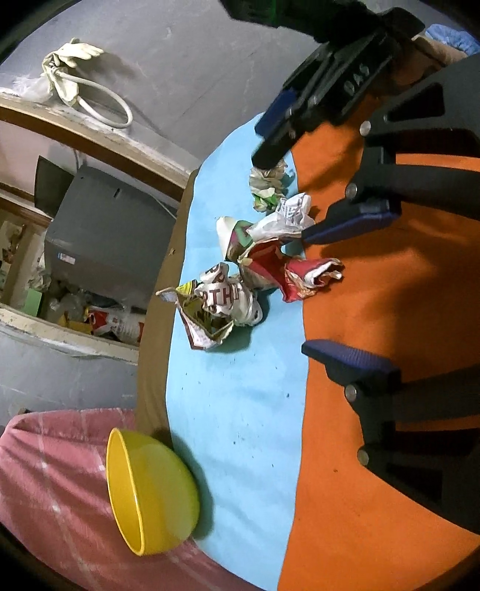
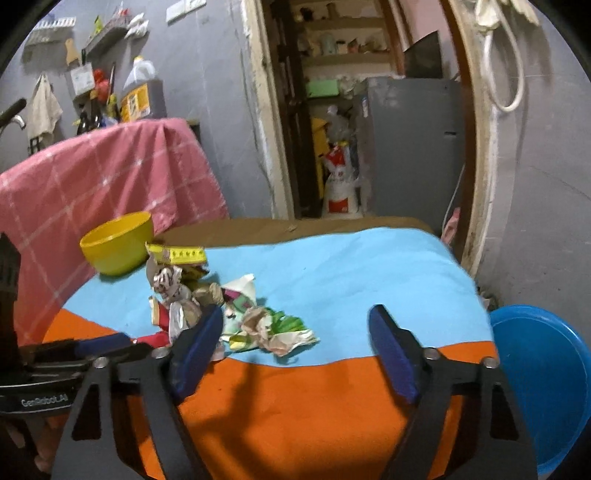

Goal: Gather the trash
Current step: 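Grasp a red wrapper with the left tool while the right tool grasps a green wrapper, then carry both wrappers over the blue bucket and open both tools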

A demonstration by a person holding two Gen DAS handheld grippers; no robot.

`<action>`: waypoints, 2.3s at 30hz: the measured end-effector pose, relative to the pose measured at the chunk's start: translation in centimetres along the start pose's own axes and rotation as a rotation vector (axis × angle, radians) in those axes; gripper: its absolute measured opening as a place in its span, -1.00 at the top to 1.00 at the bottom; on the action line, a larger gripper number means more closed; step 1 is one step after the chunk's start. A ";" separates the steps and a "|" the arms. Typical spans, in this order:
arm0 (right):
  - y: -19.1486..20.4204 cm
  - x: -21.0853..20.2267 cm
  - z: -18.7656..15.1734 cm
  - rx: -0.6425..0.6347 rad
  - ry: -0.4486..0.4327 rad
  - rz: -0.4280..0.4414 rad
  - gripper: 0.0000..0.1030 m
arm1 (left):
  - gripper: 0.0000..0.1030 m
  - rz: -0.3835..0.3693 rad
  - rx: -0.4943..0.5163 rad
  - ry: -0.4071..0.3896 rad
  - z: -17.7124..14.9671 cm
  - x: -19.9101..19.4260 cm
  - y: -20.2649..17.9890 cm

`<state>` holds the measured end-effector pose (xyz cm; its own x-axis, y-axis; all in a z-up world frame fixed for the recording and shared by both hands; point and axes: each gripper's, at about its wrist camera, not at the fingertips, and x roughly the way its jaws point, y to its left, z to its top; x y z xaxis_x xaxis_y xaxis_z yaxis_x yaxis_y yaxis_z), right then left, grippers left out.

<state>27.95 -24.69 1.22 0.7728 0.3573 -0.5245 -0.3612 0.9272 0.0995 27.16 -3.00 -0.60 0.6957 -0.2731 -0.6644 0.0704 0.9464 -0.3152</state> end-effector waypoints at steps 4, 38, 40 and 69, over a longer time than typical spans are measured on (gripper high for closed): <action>0.8 1.5 0.1 -0.035 0.070 0.011 -0.24 | 0.35 -0.015 0.009 0.014 0.1 0.3 -0.1; 0.0 -5.5 0.5 -0.028 -0.304 -0.068 0.82 | 0.82 -0.038 0.142 -0.309 0.6 -5.5 -5.1; -0.2 -6.4 0.7 -0.028 -0.352 -0.085 0.82 | 0.82 -0.056 0.149 -0.329 0.9 -5.5 -5.8; -10.6 -14.6 -1.9 0.233 -0.503 -0.464 0.82 | 0.81 -0.371 0.327 -0.240 3.1 0.5 -20.3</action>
<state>19.53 -39.95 6.21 0.9864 -0.1228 -0.1096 0.1402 0.9757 0.1683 28.26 -21.85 7.55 0.7226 -0.5881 -0.3634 0.5342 0.8087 -0.2463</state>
